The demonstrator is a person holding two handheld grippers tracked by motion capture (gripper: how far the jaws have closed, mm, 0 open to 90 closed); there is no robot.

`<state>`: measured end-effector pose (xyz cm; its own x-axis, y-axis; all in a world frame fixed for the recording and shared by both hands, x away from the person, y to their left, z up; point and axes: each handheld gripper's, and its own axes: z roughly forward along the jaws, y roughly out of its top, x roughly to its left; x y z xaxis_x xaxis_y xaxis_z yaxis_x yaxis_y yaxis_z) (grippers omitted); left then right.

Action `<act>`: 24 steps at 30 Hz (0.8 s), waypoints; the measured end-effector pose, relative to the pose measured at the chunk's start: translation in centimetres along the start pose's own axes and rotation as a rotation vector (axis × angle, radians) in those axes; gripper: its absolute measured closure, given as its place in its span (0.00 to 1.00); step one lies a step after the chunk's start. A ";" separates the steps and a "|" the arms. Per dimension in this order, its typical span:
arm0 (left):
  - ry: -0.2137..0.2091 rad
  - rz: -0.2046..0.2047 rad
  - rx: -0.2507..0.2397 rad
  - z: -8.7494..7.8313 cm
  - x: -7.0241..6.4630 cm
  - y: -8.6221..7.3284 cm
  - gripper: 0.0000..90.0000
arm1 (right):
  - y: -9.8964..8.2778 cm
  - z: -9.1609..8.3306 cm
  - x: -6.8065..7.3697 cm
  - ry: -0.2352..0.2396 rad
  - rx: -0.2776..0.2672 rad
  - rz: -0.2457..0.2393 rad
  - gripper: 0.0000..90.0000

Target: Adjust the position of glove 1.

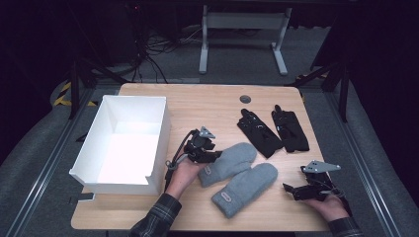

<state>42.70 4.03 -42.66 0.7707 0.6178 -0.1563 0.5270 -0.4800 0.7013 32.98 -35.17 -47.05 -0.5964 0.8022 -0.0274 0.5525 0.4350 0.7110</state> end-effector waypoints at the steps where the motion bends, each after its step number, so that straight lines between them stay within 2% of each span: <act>1: -0.009 -0.009 0.001 0.2 0.3 -0.1 0.64 | 0.0 0.0 0.0 0.000 0.000 0.000 0.00; 4: -0.036 -0.015 0.023 0.7 0.6 -0.7 0.62 | 0.0 0.0 0.0 -0.002 0.000 0.002 0.00; 8: -0.038 -0.006 0.059 1.5 0.6 -1.2 0.62 | 0.0 0.0 0.0 -0.002 0.000 0.002 0.00; 16: -0.046 -0.001 0.086 2.2 0.9 -1.6 0.67 | 0.0 0.0 0.0 -0.002 0.000 0.002 0.00; 19: -0.067 0.006 0.089 2.3 0.7 -1.6 0.78 | 0.0 0.0 0.0 -0.002 0.000 0.002 0.00; 21: -0.059 0.021 0.098 2.4 0.4 -1.5 0.90 | 0.0 0.0 0.0 -0.001 0.000 0.001 0.00; 22: -0.053 0.031 0.100 2.4 0.3 -1.5 0.94 | 0.0 0.0 0.0 0.001 0.001 -0.002 0.00; 24: -0.057 0.014 0.096 2.3 0.3 -1.4 0.96 | -0.1 -0.1 0.0 0.011 0.000 -0.009 0.00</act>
<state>43.00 3.46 -45.30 0.7961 0.5753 -0.1877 0.5455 -0.5479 0.6343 32.91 -35.20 -47.05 -0.6079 0.7936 -0.0263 0.5467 0.4424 0.7109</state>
